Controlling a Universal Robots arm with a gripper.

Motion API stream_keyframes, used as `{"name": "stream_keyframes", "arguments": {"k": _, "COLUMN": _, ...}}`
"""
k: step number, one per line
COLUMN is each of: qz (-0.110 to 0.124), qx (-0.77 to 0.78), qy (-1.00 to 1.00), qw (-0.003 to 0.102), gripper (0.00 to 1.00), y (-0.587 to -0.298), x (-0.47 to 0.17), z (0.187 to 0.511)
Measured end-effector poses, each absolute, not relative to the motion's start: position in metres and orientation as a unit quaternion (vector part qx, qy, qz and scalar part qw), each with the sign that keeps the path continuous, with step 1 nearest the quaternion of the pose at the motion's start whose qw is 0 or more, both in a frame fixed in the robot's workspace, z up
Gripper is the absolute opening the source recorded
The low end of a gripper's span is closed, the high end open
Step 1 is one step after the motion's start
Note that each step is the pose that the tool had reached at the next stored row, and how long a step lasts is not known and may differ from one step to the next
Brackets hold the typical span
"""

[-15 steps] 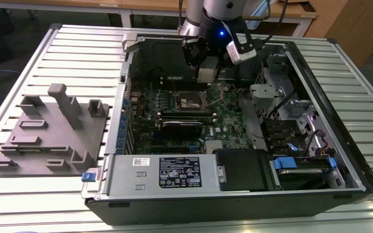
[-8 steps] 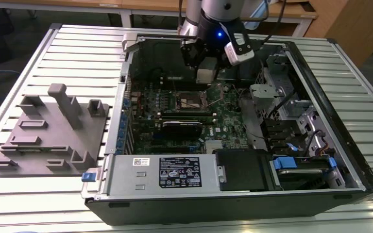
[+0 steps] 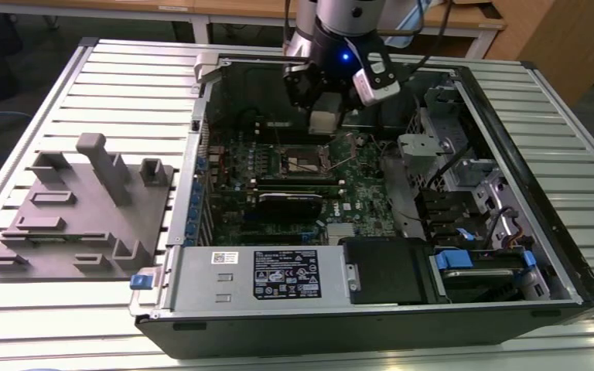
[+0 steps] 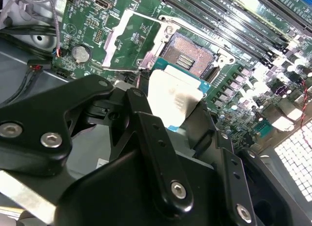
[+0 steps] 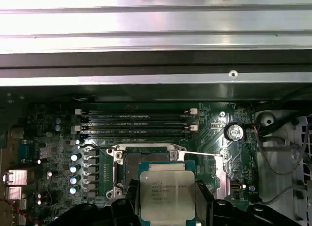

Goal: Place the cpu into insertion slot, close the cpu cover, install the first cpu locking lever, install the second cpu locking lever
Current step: 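Place the cpu into insertion slot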

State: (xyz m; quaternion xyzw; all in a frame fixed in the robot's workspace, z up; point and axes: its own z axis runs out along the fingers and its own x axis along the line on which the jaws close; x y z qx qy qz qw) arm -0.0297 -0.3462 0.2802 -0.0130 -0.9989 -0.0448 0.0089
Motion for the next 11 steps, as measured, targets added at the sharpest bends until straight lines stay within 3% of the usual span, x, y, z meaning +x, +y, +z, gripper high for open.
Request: {"name": "stream_keyframes", "arguments": {"k": 11, "qz": -0.045, "qx": -0.013, "qy": -0.999, "qw": 0.009, "gripper": 0.54, "y": -0.3461, "x": -0.0399, "z": 0.2759}}
